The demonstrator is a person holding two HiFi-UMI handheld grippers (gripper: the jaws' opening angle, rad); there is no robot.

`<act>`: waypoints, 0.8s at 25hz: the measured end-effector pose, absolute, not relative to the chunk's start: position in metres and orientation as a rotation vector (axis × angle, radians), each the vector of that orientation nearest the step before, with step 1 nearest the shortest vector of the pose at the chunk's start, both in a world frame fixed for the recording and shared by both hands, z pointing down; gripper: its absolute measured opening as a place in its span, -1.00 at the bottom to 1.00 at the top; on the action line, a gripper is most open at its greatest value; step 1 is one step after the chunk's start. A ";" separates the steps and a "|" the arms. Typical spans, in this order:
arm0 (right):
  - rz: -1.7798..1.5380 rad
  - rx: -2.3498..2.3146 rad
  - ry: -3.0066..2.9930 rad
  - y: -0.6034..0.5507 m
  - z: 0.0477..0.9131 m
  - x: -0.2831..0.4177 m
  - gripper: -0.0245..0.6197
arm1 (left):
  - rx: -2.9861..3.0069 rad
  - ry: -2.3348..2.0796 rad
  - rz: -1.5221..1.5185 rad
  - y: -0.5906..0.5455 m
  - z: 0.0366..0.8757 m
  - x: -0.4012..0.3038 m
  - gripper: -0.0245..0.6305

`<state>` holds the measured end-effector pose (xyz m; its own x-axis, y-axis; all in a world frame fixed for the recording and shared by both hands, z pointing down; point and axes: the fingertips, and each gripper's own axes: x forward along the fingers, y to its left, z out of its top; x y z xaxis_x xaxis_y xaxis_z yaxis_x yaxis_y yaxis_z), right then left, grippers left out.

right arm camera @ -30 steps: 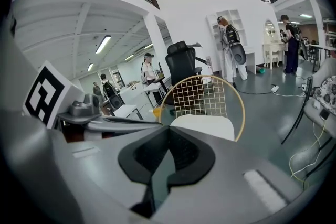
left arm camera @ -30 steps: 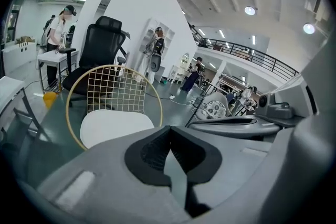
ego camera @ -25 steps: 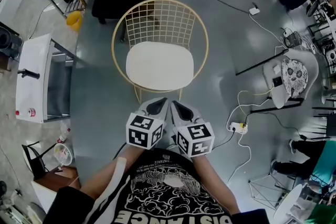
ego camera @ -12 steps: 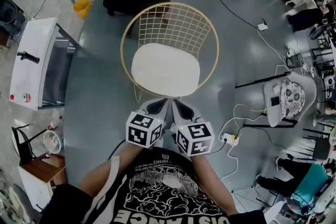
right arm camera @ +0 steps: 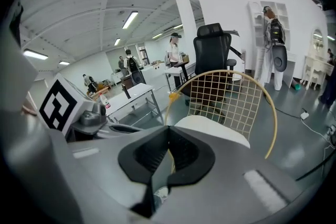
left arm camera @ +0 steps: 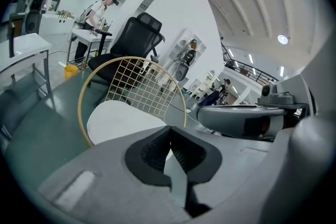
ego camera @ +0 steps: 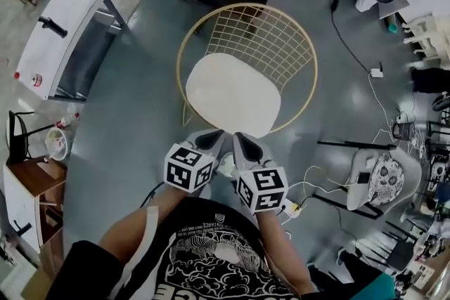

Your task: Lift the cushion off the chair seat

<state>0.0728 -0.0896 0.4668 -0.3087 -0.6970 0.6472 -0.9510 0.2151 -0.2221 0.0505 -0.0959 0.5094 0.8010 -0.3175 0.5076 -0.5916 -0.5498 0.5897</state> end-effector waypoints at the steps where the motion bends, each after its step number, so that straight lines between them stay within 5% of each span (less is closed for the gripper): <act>1: 0.834 1.498 -2.100 -0.092 0.470 0.075 -0.92 | 2.168 -0.690 0.428 -0.098 0.515 0.051 -0.93; 20: 0.716 1.188 -2.197 -0.108 0.545 0.079 -0.93 | 1.787 -0.766 -0.023 -0.098 0.636 0.056 -0.93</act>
